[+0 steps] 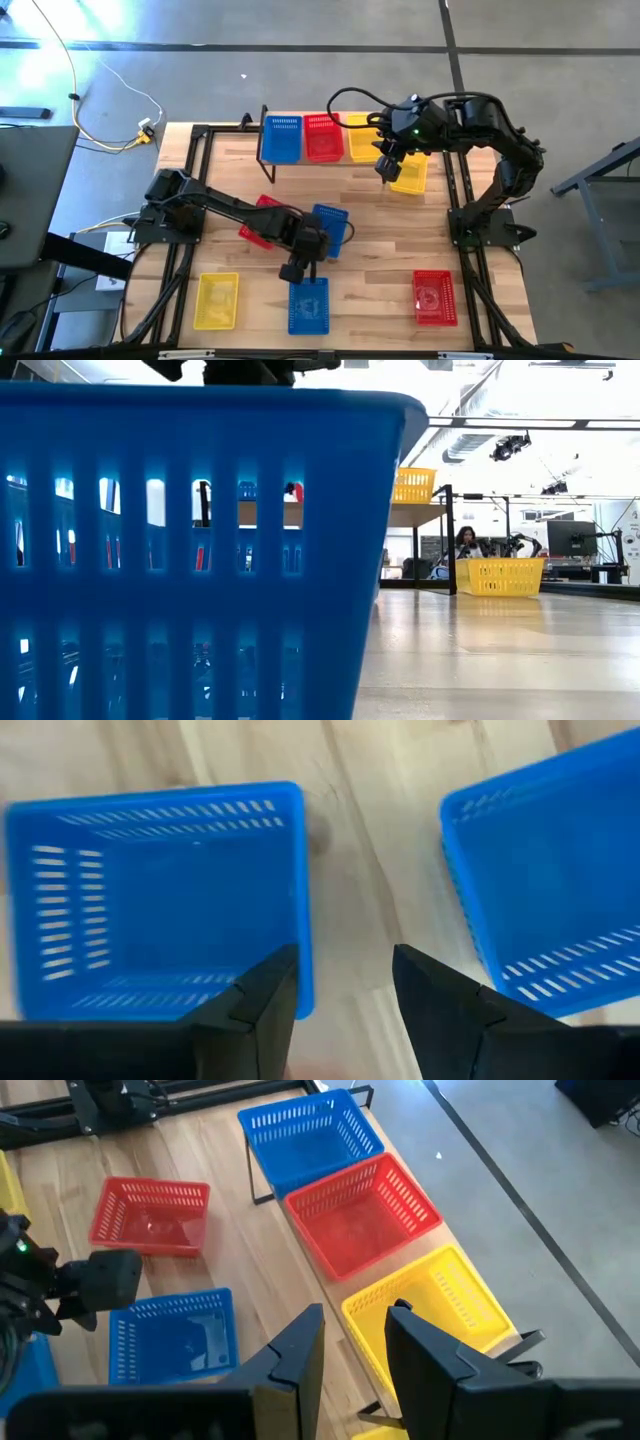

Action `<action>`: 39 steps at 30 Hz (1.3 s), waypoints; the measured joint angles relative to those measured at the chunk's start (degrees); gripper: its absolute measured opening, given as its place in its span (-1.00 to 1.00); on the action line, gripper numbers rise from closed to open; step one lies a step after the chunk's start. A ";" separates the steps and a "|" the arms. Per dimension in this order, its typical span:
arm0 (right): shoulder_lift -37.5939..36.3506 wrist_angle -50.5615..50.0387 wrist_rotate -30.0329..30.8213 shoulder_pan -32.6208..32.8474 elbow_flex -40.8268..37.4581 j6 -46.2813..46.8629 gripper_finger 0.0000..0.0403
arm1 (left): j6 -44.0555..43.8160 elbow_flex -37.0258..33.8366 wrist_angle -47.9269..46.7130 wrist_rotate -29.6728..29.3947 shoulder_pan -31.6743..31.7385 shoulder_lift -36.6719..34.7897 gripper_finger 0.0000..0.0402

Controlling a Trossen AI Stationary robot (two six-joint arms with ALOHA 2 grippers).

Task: Stack baskets on shelf by color
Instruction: Stack the top blue basket on top of the blue basket on the shelf

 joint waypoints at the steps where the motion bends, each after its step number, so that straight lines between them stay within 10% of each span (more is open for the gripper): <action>1: 0.00 0.00 0.00 0.00 0.00 0.06 -0.52 | -0.02 0.01 0.08 0.14 0.00 0.29 -0.26; 29: 0.09 -0.13 -0.26 0.02 0.00 2.11 -0.52 | 1.01 0.04 1.90 -3.40 0.09 7.05 -0.35; 39: 0.09 -0.17 -0.24 0.02 0.00 2.12 -0.52 | 1.02 0.00 1.79 -3.48 0.33 7.41 -0.88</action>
